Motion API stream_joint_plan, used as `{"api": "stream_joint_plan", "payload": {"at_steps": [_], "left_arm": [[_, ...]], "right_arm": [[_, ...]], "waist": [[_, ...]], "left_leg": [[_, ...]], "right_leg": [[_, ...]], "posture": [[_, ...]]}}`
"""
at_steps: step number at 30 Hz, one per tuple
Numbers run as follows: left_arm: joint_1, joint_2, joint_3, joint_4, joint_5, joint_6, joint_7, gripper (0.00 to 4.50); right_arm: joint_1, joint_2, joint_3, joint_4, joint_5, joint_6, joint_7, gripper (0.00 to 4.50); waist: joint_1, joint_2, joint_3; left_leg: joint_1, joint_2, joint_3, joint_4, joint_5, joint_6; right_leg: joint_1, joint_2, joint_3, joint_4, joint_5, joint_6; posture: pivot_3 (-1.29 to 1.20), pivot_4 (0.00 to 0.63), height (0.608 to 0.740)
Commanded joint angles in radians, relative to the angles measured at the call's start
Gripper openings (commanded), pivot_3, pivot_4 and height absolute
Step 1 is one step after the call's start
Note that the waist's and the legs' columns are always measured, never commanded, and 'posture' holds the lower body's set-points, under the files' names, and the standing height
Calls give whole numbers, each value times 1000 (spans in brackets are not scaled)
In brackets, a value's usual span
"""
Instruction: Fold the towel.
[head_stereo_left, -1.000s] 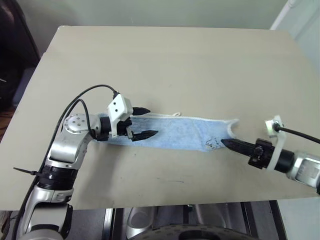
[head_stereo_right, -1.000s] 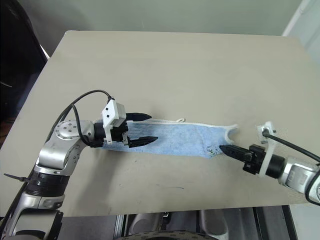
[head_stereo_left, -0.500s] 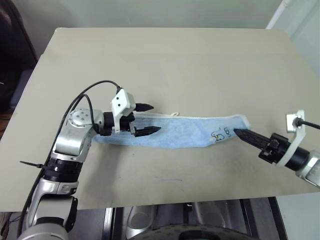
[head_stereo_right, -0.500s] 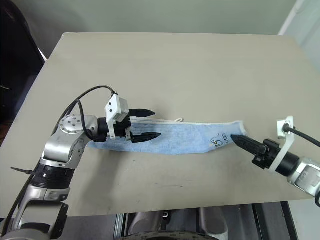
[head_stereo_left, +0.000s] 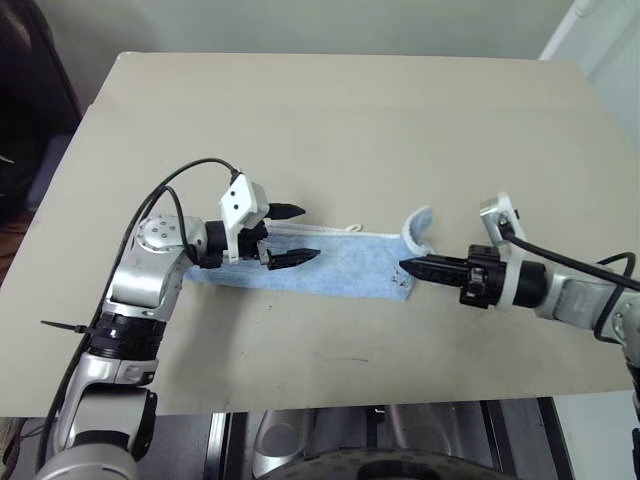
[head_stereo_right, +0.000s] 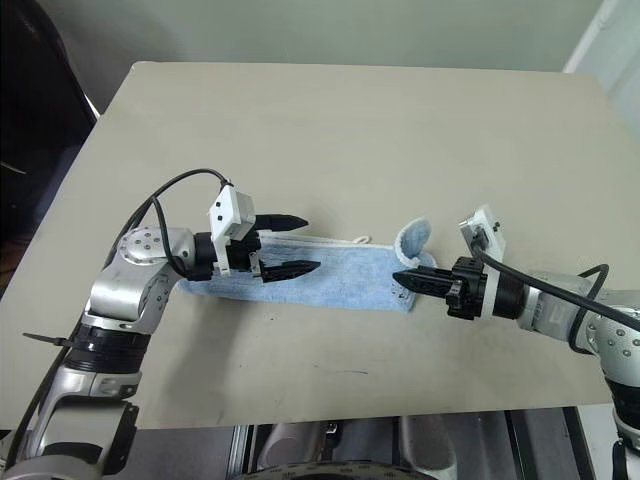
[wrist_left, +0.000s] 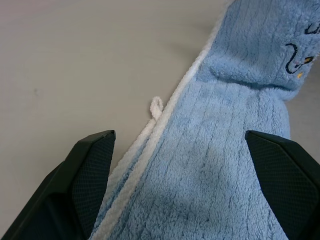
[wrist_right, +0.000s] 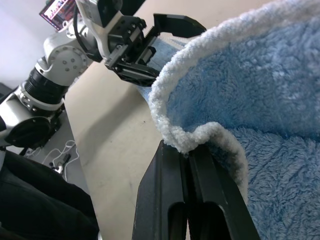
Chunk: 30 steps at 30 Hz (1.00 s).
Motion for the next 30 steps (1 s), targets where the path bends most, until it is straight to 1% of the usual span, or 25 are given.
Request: {"api": "stream_joint_plan", "payload": {"at_steps": [1, 16, 17, 18, 19, 20, 21, 23, 26, 30], "left_arm": [[-9, 4, 21, -17, -3, -15, 3, 4500], [-9, 4, 21, -17, -3, -15, 3, 4500], [0, 8, 31, -64, -14, 16, 24, 4500], [11, 9, 37, -101, -21, 38, 42, 4500], [20, 11, 41, -128, -25, 52, 55, 4500], [27, 11, 43, -141, -27, 60, 62, 4500], [29, 11, 43, -144, -26, 62, 65, 4500], [32, 13, 45, -143, -24, 63, 64, 4500], [24, 20, 53, -126, -30, 58, 57, 4500], [9, 34, 70, -95, -36, 50, 48, 4500]], "right_arm": [[-13, 5, -12, -10, -10, 3, 28, 48], [-15, 18, -21, -11, -26, 18, 39, 48], [-154, 97, 174, 45, -197, -18, 104, 48], [-267, 177, 333, 104, -349, -54, 130, 48], [-347, 235, 444, 151, -462, -82, 154, 48], [-392, 272, 505, 183, -534, -100, 169, 48], [-400, 286, 516, 201, -563, -111, 180, 48], [-407, 309, 533, 225, -617, -128, 197, 48], [-405, 338, 533, 240, -668, -137, 215, 48], [-403, 356, 526, 245, -721, -141, 242, 48]], "waist": [[-1, 0, 0], [-1, 0, 0], [-3, 0, 0], [-23, -2, -1], [-36, -2, 0], [-40, -1, 0], [-40, 0, 0], [-26, 2, 1], [-8, 3, 2], [-10, 2, 1]], "left_leg": [[0, 0, 0, 0, 0, 0], [0, 0, 0, 0, 0, 0], [0, 0, 0, 0, 0, 0], [1, 0, 0, 0, 0, 0], [4, 1, 1, 0, -2, 3], [2, 3, 2, 0, -3, 8], [0, 3, 1, -1, -1, 8], [1, 7, 0, -1, 1, 7], [-2, 7, 0, -1, 1, 8], [-4, 6, 1, 0, 3, 2]], "right_leg": [[0, 0, 0, 0, 0, 0], [0, 0, 0, 0, 1, -1], [0, 0, 0, 0, 1, -1], [0, 0, 0, 0, 1, -1], [-1, 1, 1, 1, 4, -3], [-3, 1, -2, -3, 9, 0], [-5, 2, -4, -3, 9, 1], [-6, 2, -7, 0, 10, -8], [-7, 1, -8, 1, 8, -8], [-9, 1, -8, 1, 10, -10]], "posture": [[0, 150, 703], [0, 150, 703], [0, 150, 703], [0, 150, 703], [0, 150, 703], [0, 150, 703], [0, 150, 703], [0, 150, 703], [0, 150, 703], [0, 150, 703]]}}
